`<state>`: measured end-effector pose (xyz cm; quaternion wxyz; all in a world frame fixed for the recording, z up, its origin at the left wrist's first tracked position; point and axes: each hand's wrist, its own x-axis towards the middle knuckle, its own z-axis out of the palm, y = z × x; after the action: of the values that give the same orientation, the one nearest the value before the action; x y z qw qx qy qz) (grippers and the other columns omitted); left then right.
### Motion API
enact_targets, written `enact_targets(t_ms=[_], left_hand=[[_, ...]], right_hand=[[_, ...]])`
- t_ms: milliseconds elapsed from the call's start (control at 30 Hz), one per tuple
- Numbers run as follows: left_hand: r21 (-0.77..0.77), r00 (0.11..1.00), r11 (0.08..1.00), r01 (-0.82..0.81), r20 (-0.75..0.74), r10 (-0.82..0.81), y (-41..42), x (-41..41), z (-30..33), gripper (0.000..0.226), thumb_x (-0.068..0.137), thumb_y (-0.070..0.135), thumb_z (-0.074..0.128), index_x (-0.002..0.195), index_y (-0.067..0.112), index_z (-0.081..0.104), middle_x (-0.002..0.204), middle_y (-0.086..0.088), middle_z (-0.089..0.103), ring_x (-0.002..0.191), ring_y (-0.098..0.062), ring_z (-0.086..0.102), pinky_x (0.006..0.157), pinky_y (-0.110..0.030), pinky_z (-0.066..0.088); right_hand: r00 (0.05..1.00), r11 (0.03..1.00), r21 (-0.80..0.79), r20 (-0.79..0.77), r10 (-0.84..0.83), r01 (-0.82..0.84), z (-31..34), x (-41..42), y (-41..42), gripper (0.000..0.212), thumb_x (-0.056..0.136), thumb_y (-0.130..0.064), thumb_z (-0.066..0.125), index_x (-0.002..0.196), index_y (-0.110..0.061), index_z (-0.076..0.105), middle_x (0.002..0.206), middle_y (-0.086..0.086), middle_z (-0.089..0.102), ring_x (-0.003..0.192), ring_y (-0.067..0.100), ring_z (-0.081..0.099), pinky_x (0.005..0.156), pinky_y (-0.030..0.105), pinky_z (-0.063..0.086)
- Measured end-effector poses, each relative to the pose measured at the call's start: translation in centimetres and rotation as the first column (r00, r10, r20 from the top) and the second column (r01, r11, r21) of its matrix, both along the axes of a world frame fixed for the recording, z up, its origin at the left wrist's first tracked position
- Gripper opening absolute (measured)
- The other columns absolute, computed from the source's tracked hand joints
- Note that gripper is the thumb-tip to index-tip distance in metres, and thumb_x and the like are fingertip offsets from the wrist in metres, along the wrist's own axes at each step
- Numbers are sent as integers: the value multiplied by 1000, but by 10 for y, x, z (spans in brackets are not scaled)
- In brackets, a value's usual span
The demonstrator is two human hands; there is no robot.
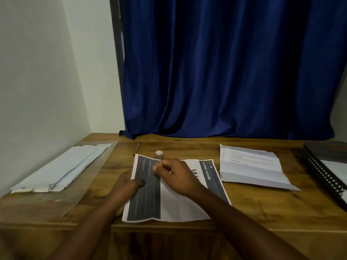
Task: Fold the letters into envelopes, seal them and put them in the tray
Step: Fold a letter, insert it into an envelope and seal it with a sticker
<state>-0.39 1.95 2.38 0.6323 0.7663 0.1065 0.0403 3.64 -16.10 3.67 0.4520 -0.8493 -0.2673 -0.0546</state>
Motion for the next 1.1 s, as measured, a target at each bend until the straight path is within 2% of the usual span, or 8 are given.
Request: enact_targets(t_ms=[200, 333, 467, 567, 667, 767, 967, 1100], left_hand=[[307, 983, 940, -150, 144, 110, 20, 7, 0, 73, 87, 20, 79, 146, 26, 38, 123, 3, 59, 96, -13, 63, 86, -40, 56], [723, 939, 658, -209, 336, -72, 17, 12, 2, 82, 85, 31, 80, 153, 25, 34, 153, -3, 43, 136, -24, 45, 110, -39, 39], [846, 891, 532, 45, 206, -404, -1, 18, -10, 50, 97, 41, 57, 144, 31, 46, 149, 6, 49, 139, -14, 43, 118, -40, 34], [892, 904, 385, 236, -57, -423, -6, 20, -29, 80, 89, 65, 14, 159, 28, 26, 167, 3, 24, 156, -19, 16, 127, -44, 12], [933, 916, 241, 266, -167, -364, -1, 22, -36, 89, 89, 78, -3, 163, 29, 8, 171, 6, 5, 157, -16, -1, 126, -42, 1], [940, 932, 209, 269, -200, -302, 4, 19, -35, 76, 98, 69, 9, 163, 30, 2, 171, 5, -2, 157, -18, -5, 126, -45, 1], [920, 933, 220, 323, -271, -237, 12, 17, -30, 100, 79, 80, -4, 163, 26, 0, 171, 2, -4, 157, -20, -7, 126, -47, 1], [940, 947, 210, 268, -218, -235, -1, 22, -21, 75, 101, 68, 18, 163, 27, 5, 171, 1, -1, 157, -27, -7, 122, -59, -2]], right_hand=[[961, 940, -297, 262, -87, 166, -33, 8, -6, 26, 98, -46, 55, 109, -27, 71, 119, -11, 68, 112, 9, 58, 95, 33, 47], [938, 911, -317, 307, -164, 263, -37, 12, -17, 38, 100, -43, 44, 118, -22, 69, 127, -4, 68, 118, 14, 58, 104, 36, 45], [953, 911, -356, 281, -109, 209, -39, 11, -8, 58, 102, -47, 25, 139, -19, 58, 143, 2, 59, 134, 17, 51, 114, 41, 39], [991, 815, -572, 133, -20, 93, -53, 9, -4, 62, 106, -51, 19, 159, -21, 31, 167, 5, 28, 155, 23, 21, 127, 45, 16], [995, 734, -675, 103, -10, 77, -56, 13, -22, 69, 104, -62, 20, 163, -26, 16, 172, 1, 9, 158, 22, 5, 127, 46, 5], [995, 678, -729, 59, -74, 94, -51, 23, -52, 76, 100, -71, 17, 163, -30, 8, 172, -3, 2, 159, 21, -1, 126, 47, 2], [970, 651, -734, 44, -239, 194, -42, 28, -92, 80, 99, -71, 20, 164, -25, 9, 172, 0, 5, 159, 21, 3, 126, 42, 6], [952, 657, -700, 115, -285, 281, -35, 25, -74, 73, 104, -64, 25, 162, -21, 18, 172, 5, 10, 158, 25, 5, 126, 53, 5]])
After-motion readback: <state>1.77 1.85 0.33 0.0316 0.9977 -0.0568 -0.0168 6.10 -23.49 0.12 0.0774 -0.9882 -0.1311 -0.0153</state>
